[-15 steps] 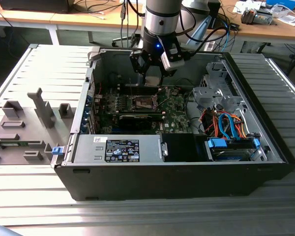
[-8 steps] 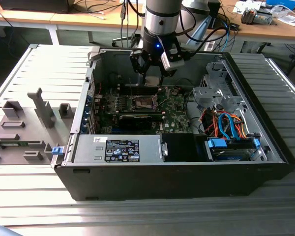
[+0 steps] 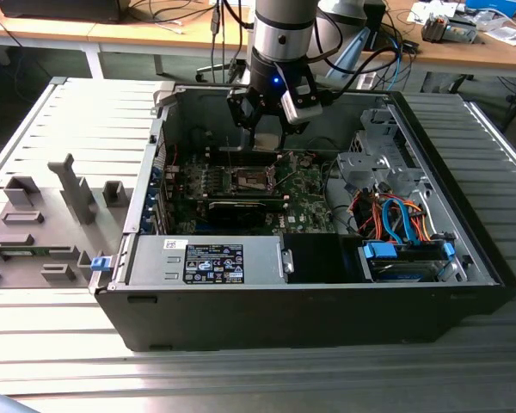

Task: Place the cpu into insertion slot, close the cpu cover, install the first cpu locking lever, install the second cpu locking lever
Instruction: 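Place the cpu into insertion slot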

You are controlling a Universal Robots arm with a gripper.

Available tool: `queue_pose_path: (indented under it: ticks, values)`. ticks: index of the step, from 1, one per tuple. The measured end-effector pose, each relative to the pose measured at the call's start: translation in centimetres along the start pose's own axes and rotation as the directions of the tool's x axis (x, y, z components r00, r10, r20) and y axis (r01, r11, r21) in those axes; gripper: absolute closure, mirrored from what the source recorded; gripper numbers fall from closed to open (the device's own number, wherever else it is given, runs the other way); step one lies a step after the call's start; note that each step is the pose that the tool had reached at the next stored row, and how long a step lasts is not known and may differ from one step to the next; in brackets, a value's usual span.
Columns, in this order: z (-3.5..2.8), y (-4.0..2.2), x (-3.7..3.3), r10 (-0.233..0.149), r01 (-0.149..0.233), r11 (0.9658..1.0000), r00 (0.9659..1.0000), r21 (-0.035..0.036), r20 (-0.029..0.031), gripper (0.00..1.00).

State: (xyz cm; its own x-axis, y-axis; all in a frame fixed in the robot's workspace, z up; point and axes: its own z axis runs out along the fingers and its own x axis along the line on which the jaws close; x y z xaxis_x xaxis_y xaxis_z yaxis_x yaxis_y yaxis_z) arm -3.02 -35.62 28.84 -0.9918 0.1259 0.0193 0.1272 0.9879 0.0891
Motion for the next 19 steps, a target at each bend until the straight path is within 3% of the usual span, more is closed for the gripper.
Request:
queue_pose_path:
  ticks: [19]
  values:
    - [0.0,0.0,0.0,0.013,-0.013,0.9999,0.9999,-0.0003,0.0012,0.46]
